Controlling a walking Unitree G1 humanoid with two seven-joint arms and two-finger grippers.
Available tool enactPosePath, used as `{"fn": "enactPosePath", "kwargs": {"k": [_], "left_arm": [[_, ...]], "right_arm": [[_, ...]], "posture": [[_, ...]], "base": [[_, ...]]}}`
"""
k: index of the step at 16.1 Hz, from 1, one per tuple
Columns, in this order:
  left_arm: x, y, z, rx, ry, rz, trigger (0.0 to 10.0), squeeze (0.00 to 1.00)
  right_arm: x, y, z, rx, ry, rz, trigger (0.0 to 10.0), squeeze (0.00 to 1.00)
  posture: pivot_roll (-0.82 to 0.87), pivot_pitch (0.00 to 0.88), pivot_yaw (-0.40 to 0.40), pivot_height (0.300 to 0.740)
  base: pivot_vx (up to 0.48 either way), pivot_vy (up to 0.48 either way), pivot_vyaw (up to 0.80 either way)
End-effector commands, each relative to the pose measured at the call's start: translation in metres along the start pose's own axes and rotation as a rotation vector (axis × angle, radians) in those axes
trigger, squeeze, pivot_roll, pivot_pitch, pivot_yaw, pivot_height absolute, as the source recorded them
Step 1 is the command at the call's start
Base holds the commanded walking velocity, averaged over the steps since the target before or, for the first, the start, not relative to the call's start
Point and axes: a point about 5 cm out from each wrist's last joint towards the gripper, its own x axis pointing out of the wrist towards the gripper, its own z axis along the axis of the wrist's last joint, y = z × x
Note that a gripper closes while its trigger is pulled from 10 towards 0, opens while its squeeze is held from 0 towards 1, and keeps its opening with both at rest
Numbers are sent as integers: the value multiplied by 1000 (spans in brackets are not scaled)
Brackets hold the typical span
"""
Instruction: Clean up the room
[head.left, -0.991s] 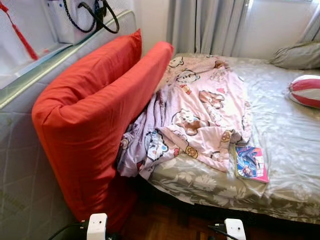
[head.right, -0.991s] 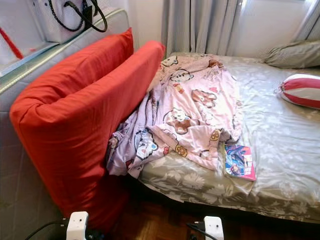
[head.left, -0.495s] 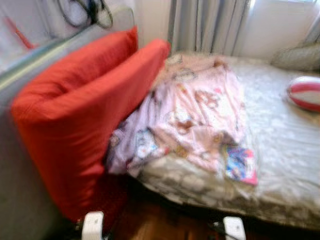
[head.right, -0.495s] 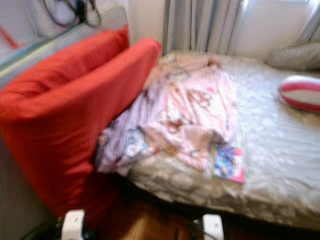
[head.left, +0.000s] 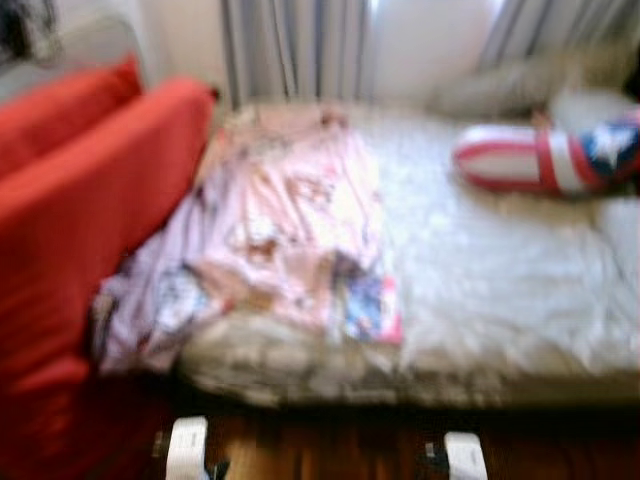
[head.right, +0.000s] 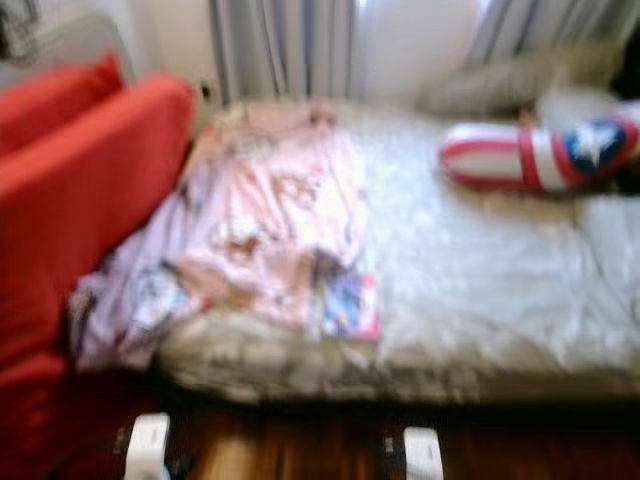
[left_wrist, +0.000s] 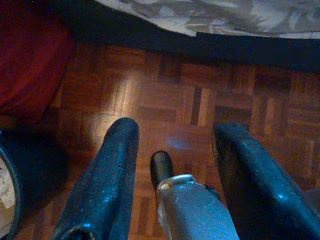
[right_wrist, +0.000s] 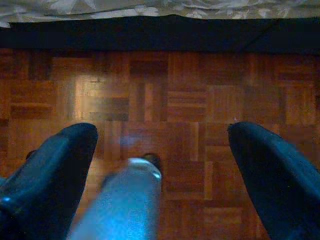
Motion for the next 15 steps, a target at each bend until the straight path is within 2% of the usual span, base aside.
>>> {"fn": "enactPosePath", "kwargs": {"k": [1,11,15], "left_arm": [[0,-5,-4,-11,18,-14,10000,0],[1,-8,-2,5,12,-33,10000,0],[1,-9,-1,2,8,-33,10000,0]], "right_arm": [[-1,-7,-1,-2,0,-18,10000,0],[-2,-3,-7,-9,12,-4,10000,0],[-2,-3,-7,-63,14,2,10000,0]], "posture": [[14,12,1,738],[10,0,9,738],[10,0,10,738]], "base": [[0,-368,0],[0,-369,0],[0,-368,0]]}}
